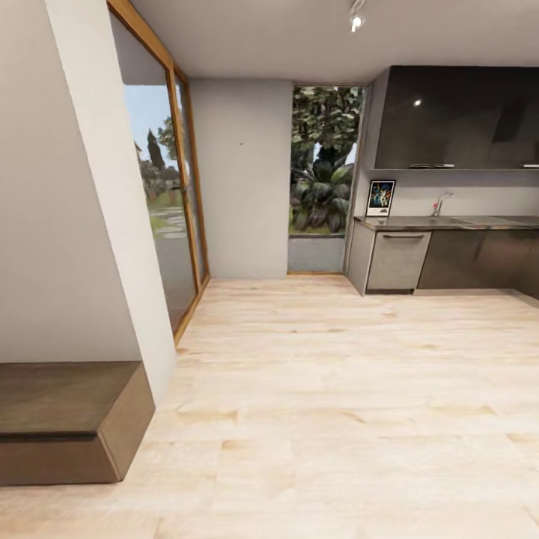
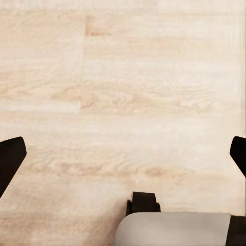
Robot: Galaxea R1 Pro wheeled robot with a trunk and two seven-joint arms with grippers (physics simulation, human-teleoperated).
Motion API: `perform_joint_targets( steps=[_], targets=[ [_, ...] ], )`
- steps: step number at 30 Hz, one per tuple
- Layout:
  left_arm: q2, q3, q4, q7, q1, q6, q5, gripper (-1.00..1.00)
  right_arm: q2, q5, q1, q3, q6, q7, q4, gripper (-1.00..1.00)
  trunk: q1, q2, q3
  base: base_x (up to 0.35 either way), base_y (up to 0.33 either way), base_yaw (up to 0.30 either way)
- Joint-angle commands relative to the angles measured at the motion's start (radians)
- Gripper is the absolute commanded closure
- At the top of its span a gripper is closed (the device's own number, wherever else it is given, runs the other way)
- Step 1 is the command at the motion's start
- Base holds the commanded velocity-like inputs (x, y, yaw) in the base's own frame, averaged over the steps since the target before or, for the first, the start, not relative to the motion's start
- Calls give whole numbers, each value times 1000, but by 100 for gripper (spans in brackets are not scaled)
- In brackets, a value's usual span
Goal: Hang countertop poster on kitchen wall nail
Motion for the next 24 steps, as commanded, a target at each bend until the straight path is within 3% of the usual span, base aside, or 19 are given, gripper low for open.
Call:
perform_joint_targets(
  steps=[1, 11, 24],
  targets=[
    [0, 1, -1, 0, 0, 0, 0, -100, 0, 2, -1, 0, -3, 0, 1, -100, 1, 0, -1, 315, -171, 0],
    [0, 1, -1, 0, 0, 0, 0, -100, 0, 2, 0, 0, -3, 0, 1, -100, 1, 0, -1, 318, -148, -21],
    [0, 1, -1, 0, 0, 0, 0, -100, 0, 2, 0, 0, -3, 0, 1, -100, 1, 0, -1, 328, -25, -148]
  ],
)
